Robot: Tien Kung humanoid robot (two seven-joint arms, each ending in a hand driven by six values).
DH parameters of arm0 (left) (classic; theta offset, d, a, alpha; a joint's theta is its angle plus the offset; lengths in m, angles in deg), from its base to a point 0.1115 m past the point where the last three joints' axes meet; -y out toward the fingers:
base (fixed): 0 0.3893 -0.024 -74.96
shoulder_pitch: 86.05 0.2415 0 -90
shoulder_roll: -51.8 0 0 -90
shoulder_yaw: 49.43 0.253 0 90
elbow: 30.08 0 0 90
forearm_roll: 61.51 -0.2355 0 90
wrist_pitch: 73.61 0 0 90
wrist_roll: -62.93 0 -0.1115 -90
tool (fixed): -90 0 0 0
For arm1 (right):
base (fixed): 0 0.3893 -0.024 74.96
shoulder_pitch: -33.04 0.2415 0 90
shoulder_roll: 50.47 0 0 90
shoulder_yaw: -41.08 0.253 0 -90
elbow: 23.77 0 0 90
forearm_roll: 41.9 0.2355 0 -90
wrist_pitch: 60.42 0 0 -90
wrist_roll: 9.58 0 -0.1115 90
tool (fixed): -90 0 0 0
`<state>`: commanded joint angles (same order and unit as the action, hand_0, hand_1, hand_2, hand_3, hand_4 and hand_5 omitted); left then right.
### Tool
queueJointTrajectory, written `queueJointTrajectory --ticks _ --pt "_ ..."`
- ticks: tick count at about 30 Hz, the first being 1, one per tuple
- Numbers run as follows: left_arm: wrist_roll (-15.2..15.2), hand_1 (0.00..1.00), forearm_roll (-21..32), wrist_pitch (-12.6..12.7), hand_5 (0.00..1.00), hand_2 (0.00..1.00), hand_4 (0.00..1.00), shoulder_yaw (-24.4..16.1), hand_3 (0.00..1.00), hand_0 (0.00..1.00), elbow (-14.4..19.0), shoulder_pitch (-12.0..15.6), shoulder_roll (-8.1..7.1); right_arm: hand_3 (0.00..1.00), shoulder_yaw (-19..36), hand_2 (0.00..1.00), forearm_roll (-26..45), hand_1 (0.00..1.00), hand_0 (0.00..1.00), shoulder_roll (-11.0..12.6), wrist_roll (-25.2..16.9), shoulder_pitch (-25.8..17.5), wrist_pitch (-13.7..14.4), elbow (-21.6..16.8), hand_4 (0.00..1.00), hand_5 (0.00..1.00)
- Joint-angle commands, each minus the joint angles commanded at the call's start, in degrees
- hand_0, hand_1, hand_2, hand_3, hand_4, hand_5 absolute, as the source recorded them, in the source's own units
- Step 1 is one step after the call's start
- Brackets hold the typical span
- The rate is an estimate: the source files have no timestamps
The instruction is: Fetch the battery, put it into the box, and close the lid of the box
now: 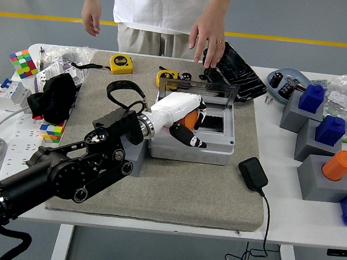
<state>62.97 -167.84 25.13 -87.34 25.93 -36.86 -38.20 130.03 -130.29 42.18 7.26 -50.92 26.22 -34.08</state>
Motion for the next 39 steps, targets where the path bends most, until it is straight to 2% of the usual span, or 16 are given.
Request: queueJointTrajectory --ticks 3,4,10,11,16,17,28,35,39 --pt "-0.6 0.036 0.5 0.0 0.208 0.131 0.998 0.0 0.171 0.05 0.4 0.2 0.0 0.575 0.0 0.673 -0.1 0.663 0.641 0.0 0.0 0.0 0.0 0.0 0.97 0.58" --pt "-0.4 0.296 0.5 -0.4 0.322 0.391 0.998 0.1 0.57 0.205 0.7 0.3 0.0 0.574 0.1 0.673 -0.2 0.663 0.642 0.0 0.0 0.0 0.0 0.0 0.969 0.58" --pt "-0.9 0.296 1.4 -1.1 0.322 0.391 0.998 0.5 0.57 0.205 1.8 0.9 0.0 0.574 -0.8 0.673 0.7 0.663 0.642 0.0 -0.2 0.0 0.0 0.0 0.969 0.58" --pt "-0.9 0.464 1.4 -1.1 0.376 0.48 0.998 0.5 0.684 0.317 1.9 0.9 0.0 0.574 -1.0 0.673 0.9 0.663 0.642 0.0 -0.3 0.0 0.0 0.0 0.969 0.58" --pt "-0.7 0.464 1.3 -1.4 0.376 0.48 0.998 0.3 0.684 0.317 1.8 0.8 0.0 0.574 -1.8 0.673 1.6 0.663 0.642 0.0 -0.5 0.0 0.0 0.0 0.969 0.58" --pt "-0.7 0.526 1.3 -1.4 0.373 0.524 0.998 0.2 0.712 0.382 1.9 0.7 0.0 0.575 -1.9 0.673 1.7 0.663 0.642 0.0 -0.5 0.0 0.0 0.0 0.97 0.58" --pt "-1.0 0.534 2.2 -1.7 0.388 0.531 0.998 -0.1 0.717 0.389 3.2 0.6 0.0 0.574 -1.7 0.673 1.5 0.662 0.642 0.0 -0.4 -0.1 0.0 0.0 0.97 0.58" --pt "-2.4 0.534 4.0 -1.2 0.429 0.534 0.998 -0.9 0.692 0.39 10.3 1.2 0.0 0.574 -1.7 0.674 1.4 0.662 0.641 0.0 -0.4 -0.2 0.0 0.0 0.969 0.58" --pt "-1.6 0.534 3.3 -1.8 0.429 0.534 0.998 -2.4 0.692 0.39 14.8 2.7 0.0 0.574 -1.8 0.674 1.5 0.662 0.641 -0.1 -0.4 -0.2 0.0 0.0 0.969 0.58"
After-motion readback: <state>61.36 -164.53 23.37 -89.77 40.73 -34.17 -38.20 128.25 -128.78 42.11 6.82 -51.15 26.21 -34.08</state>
